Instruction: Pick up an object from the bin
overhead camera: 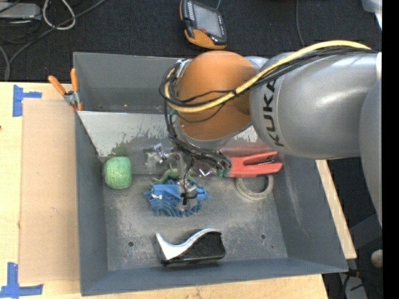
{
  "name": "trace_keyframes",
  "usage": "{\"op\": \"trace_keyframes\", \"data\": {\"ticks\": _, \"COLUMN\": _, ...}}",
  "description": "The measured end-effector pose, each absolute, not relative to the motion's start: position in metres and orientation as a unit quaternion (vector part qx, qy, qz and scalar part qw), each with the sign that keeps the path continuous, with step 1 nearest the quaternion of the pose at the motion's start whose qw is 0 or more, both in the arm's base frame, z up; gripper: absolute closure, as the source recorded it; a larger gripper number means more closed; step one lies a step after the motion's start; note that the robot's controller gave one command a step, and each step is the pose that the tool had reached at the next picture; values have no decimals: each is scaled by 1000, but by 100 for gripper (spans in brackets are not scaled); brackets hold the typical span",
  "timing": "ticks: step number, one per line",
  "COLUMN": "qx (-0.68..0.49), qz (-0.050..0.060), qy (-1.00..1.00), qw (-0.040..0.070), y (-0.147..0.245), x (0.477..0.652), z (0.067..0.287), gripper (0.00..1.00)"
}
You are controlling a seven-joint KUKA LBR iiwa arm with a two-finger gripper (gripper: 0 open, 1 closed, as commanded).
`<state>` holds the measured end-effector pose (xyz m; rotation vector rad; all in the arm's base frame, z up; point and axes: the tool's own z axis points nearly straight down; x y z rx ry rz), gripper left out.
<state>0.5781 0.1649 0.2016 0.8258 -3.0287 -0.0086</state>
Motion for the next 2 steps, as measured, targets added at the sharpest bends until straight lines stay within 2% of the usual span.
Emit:
{"op": "trace_keyframes", "data": {"ticks": 1, "qx": 277, "qz": -1, "qy": -961, "qw": 6, "y": 78, "x": 563, "z": 160, "gripper": 0}}
{"op": "trace_keyframes", "data": {"ticks": 2, "qx": 267, "qz": -6, "qy": -964, "qw": -3, "y": 152, "x": 603, "z": 138, "gripper": 0}}
